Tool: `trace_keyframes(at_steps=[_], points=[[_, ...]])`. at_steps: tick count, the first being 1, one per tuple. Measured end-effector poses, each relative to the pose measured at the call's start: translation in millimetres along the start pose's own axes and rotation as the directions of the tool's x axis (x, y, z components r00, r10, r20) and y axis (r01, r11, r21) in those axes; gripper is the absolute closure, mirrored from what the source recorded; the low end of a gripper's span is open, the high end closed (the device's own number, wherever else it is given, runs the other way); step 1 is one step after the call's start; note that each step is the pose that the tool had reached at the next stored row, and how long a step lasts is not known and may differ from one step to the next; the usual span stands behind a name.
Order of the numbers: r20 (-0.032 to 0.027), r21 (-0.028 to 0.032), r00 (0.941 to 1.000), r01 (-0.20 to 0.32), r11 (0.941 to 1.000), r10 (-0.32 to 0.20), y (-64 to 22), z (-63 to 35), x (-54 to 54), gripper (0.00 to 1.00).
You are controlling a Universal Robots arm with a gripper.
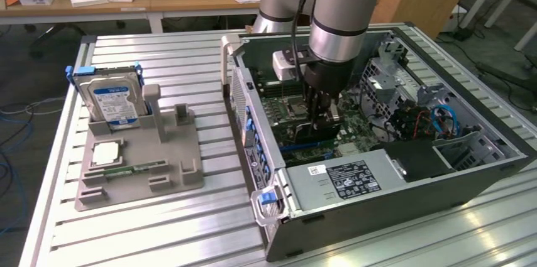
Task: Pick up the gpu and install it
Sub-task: 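Insert the gpu into the slot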
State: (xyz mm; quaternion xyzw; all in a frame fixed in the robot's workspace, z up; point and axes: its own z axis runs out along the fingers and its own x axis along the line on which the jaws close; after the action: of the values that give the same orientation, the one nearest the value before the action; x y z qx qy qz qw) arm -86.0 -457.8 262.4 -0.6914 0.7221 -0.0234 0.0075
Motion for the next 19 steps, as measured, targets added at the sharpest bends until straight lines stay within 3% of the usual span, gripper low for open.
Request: trace_keyframes(at_steps=[19], points=[[0.0000,-0.0001,1.0000,0.000,1.0000,0.000,1.0,3.9,0.0,0.74]])
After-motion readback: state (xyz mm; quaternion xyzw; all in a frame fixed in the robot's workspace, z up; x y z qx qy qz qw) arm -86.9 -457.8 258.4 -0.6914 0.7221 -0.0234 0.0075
